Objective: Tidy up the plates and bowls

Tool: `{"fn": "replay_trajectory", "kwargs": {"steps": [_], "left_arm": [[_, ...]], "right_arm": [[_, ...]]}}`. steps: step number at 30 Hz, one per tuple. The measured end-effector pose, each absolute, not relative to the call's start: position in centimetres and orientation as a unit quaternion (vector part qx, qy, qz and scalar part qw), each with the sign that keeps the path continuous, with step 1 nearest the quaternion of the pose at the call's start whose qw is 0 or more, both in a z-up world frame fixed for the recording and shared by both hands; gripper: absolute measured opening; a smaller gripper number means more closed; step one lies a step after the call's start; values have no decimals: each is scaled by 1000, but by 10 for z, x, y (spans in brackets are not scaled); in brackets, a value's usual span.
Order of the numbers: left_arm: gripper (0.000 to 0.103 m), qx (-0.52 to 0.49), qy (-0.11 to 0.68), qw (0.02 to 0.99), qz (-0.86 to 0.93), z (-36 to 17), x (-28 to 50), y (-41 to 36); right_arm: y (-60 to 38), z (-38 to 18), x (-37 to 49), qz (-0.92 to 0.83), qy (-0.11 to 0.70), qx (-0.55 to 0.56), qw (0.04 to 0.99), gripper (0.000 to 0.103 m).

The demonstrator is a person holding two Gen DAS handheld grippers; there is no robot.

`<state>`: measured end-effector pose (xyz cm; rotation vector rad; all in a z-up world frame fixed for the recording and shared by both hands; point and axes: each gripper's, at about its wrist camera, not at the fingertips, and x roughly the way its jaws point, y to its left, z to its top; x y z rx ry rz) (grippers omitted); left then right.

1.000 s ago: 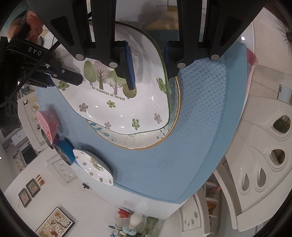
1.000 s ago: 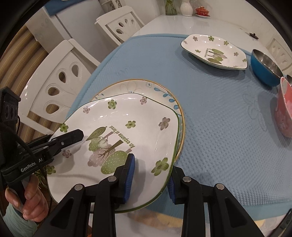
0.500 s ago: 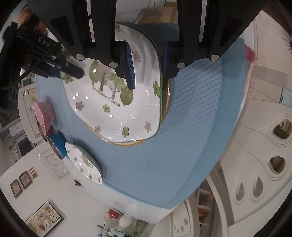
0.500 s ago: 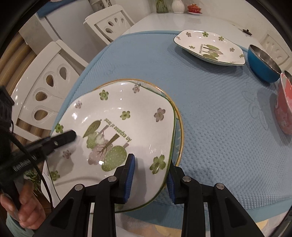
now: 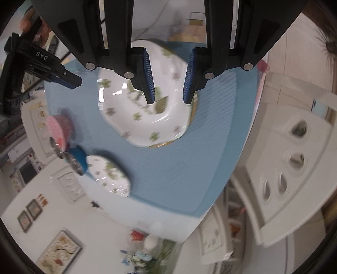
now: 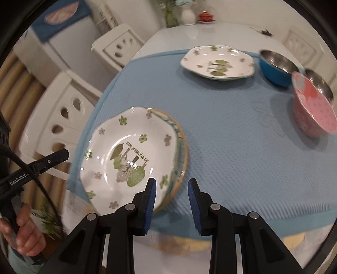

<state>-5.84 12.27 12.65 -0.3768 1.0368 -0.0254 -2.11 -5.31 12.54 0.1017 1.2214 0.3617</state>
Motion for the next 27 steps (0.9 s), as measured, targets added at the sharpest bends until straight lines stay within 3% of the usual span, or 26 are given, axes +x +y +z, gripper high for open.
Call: {"fn": "replay_trajectory", "kwargs": {"steps": [6,7,9,12,19,27], "left_arm": [[29,-111,444,887,-65,197,-25,88],[33,-98,436,892,-76,208,-11,82],[33,-78,427,896,-96,218,11,73],[33,-55,434,891,-125,220,63,56],[33,-46,513,844,-148,164,203,42],[33,-70,581,793,-170,79,286,29]], "right_arm": [[-100,163,-3,137,525,118,832,33],[-104,167,3,133,520,130,834,37],[-114,172,20,121,505,159,840,63],[-119,174,49,99,491,185,846,65],[-123,144,134,6,496,227,838,65],[-135,94,206,-68,523,240,815,64]]}}
